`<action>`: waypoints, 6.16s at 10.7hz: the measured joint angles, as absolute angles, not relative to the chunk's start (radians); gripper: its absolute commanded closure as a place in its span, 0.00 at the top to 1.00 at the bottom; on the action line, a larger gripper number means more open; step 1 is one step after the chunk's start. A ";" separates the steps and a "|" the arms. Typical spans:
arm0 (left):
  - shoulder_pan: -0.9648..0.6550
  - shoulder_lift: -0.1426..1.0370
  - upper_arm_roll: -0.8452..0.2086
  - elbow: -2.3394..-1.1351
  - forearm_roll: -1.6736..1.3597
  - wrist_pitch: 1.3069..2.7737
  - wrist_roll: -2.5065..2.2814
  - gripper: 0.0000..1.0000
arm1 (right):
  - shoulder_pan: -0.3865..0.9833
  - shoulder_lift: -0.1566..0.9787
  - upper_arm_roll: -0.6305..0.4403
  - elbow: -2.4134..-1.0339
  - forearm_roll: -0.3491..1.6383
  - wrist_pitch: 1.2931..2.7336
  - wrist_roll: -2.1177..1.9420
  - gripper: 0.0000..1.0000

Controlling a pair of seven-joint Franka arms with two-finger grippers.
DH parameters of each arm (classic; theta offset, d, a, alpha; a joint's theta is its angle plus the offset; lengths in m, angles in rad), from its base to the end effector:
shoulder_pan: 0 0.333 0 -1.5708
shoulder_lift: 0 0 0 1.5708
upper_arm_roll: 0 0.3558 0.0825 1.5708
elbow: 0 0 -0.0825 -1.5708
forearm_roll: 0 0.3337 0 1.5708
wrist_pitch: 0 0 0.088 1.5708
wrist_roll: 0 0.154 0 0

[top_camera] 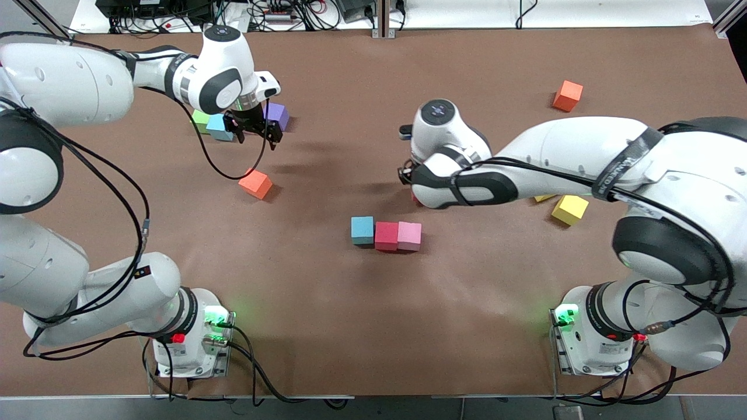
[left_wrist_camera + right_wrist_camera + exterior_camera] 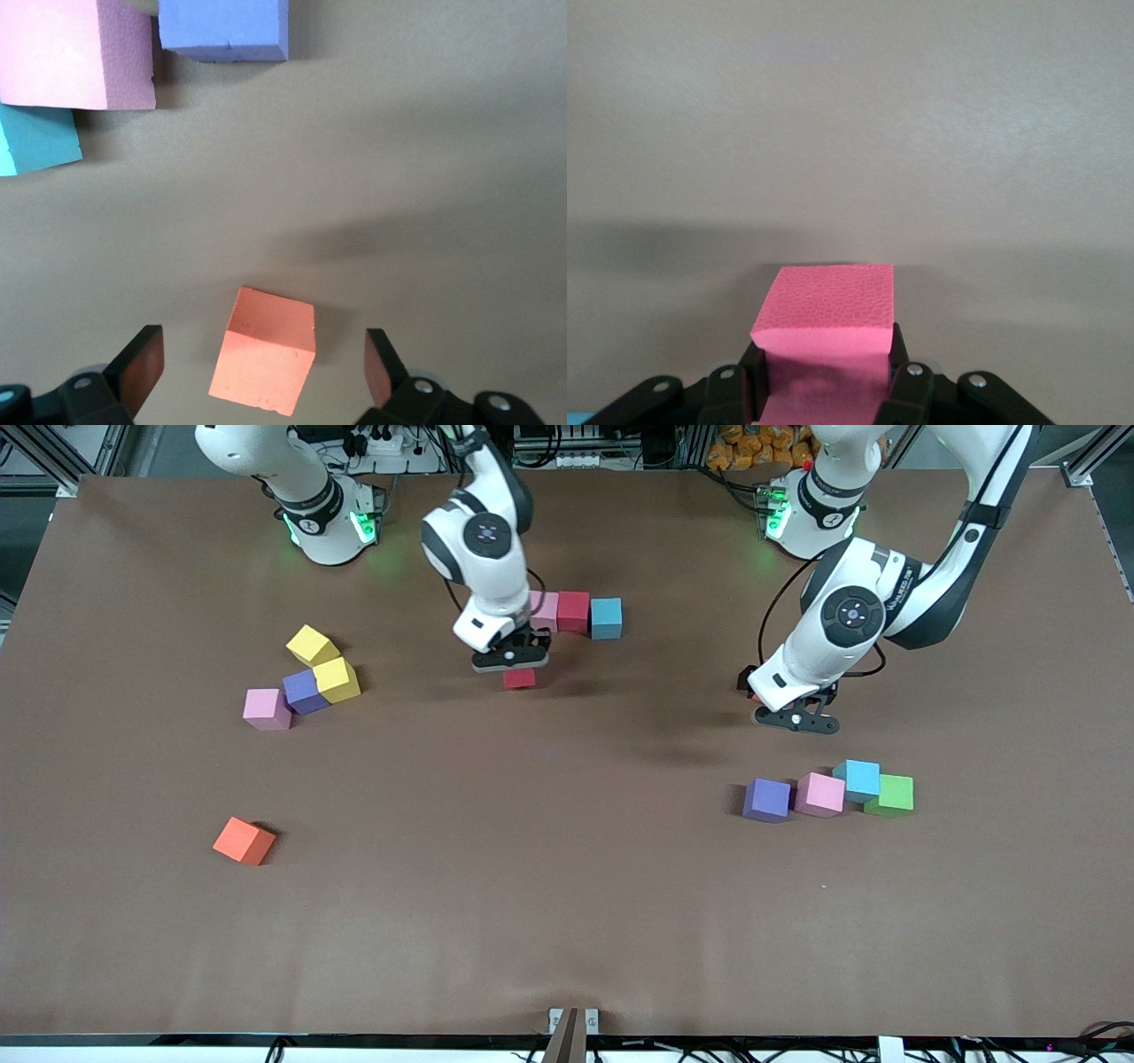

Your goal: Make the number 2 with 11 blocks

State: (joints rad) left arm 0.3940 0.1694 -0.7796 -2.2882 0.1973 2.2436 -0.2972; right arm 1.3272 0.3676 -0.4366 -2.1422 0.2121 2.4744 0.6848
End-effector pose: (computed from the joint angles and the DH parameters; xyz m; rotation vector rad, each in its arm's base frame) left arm 0.4424 -0.1641 0.3163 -3.0388 0.3455 0.2134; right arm 0.3395 0.4373 0.2756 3.1315 0.1021 0.0339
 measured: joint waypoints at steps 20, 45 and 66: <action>0.455 0.209 -0.780 -2.474 0.250 2.430 -0.182 1.00 | 1.379 0.636 -0.348 -1.794 0.468 2.384 0.839 0.17; 0.460 0.179 -0.799 -2.493 0.240 2.536 -0.241 0.46 | 0.829 0.515 -0.507 -1.719 0.388 1.957 0.028 1.00; -0.168 0.566 -0.698 -1.854 0.214 2.201 -0.962 0.50 | 0.260 0.686 -0.392 -1.699 0.323 2.357 -1.243 1.00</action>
State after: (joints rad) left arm -0.1675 0.5657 -0.6982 -1.8541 0.2140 2.2010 -0.9618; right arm 0.2602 0.6859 -0.3924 -1.6987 0.3233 2.3574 -1.2431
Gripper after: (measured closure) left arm 0.445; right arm 0.000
